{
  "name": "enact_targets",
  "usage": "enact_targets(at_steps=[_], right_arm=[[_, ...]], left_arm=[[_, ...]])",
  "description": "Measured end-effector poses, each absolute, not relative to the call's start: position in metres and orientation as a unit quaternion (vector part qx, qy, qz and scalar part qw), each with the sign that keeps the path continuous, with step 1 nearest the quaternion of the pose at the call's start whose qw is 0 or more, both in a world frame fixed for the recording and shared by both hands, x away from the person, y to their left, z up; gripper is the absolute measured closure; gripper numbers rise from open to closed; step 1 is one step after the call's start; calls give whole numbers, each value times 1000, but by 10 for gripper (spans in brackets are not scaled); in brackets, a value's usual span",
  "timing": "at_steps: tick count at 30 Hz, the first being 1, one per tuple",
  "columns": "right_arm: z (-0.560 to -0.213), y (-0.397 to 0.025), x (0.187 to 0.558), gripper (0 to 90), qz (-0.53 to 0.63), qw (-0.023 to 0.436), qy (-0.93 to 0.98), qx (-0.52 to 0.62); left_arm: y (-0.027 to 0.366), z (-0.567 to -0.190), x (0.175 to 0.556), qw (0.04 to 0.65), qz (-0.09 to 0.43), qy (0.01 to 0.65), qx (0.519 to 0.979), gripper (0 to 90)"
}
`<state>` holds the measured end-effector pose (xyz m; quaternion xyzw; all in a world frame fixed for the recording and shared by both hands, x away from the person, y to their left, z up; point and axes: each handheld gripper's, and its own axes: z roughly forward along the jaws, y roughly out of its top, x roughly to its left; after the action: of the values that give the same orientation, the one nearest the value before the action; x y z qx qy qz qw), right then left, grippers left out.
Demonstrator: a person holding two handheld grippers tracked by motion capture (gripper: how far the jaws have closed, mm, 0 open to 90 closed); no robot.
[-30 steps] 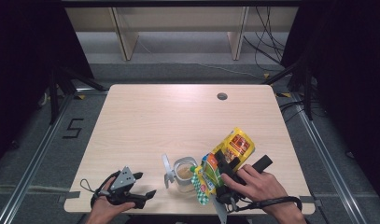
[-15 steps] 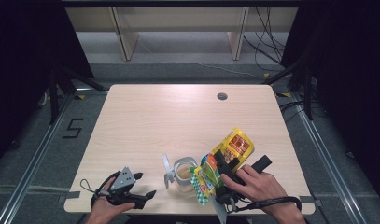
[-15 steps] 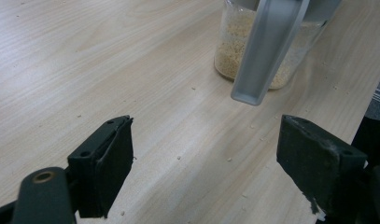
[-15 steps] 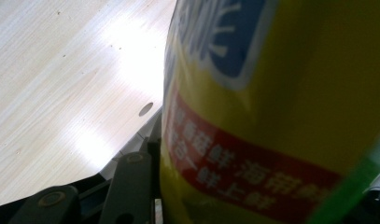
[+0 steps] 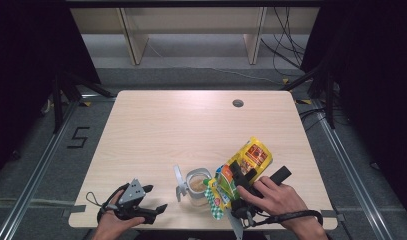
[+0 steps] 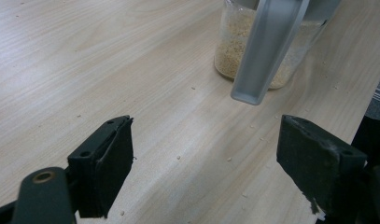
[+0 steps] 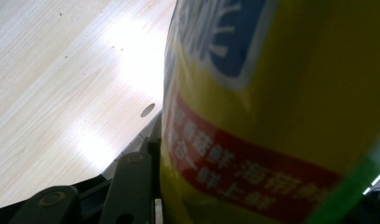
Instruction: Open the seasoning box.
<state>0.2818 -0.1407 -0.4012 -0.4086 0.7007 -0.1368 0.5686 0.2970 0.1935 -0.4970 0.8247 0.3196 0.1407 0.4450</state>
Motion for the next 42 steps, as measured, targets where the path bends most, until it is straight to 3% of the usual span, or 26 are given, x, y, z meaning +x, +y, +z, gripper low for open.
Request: enact_targets(at_steps=[42], right_arm=[[-402,-140,281,602,-125,573,702,-405]], left_arm=[[194,-497,297,436,140,317,831,182]])
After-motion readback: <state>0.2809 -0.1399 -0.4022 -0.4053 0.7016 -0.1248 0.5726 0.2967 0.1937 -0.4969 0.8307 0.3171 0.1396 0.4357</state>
